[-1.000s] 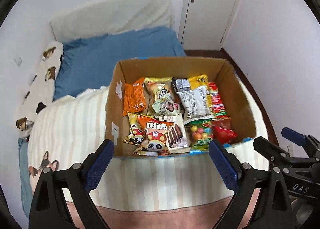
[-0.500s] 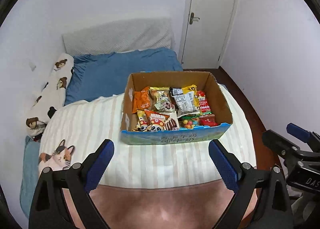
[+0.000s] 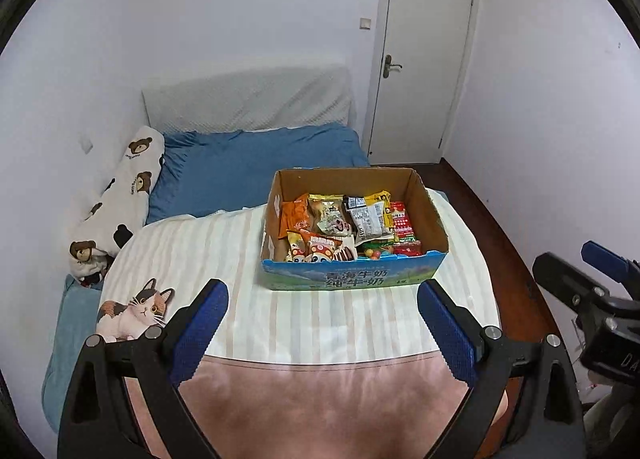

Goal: Organize snacks

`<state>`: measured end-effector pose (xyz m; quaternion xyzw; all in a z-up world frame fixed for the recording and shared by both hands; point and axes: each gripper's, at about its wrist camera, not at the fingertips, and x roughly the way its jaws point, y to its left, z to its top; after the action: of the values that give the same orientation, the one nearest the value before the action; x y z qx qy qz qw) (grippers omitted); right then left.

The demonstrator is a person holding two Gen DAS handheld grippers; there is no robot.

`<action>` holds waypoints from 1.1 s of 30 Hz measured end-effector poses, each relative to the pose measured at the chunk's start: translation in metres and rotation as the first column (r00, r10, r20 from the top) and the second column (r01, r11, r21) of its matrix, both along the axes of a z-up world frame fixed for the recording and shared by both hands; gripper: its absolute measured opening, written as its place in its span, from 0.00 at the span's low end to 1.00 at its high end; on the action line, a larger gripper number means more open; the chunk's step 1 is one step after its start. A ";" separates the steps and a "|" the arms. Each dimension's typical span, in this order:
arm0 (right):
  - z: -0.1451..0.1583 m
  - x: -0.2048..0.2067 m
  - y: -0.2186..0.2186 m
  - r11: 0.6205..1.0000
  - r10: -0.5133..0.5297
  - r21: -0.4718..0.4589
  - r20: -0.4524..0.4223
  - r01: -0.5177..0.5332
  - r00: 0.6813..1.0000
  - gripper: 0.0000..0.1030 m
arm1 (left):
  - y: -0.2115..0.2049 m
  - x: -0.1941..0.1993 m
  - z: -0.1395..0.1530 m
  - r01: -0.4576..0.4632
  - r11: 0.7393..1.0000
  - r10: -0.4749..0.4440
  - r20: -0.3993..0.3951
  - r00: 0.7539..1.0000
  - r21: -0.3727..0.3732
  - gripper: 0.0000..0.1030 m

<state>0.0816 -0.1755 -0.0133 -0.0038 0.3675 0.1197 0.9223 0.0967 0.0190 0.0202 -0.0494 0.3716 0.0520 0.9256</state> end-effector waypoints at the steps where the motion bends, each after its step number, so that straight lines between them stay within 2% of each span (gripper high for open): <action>1: 0.001 0.000 -0.001 1.000 0.000 0.002 0.001 0.000 1.000 0.99 | -0.001 -0.002 0.000 -0.003 1.000 0.003 0.002 1.000 0.001 0.94; 6: 0.004 -0.003 -0.004 1.000 -0.005 0.002 0.007 0.005 1.000 0.99 | -0.001 -0.004 0.001 -0.015 1.000 0.015 0.011 1.000 -0.004 0.94; 14: -0.010 0.016 -0.008 0.999 -0.037 -0.014 -0.004 0.037 0.999 1.00 | -0.001 0.006 -0.003 -0.039 0.999 0.039 0.020 0.999 0.010 0.94; 17: -0.016 0.029 -0.009 0.998 -0.054 -0.022 -0.003 0.054 0.999 1.00 | -0.001 0.018 -0.007 -0.042 0.999 0.042 0.012 0.999 0.020 1.00; 26: -0.040 0.076 -0.005 0.995 -0.089 -0.041 -0.022 0.089 0.996 1.00 | 0.004 0.064 -0.030 -0.071 0.996 0.072 -0.022 0.997 0.044 1.00; 33: -0.060 0.110 0.000 0.992 -0.110 -0.063 -0.044 0.107 0.993 1.00 | 0.012 0.098 -0.051 -0.082 0.996 0.085 -0.079 0.993 0.045 1.00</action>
<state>0.1920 -0.1758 -0.0735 -0.0088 0.3924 0.0584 0.9179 0.1952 0.0312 -0.0309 -0.0434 0.4050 0.1005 0.9078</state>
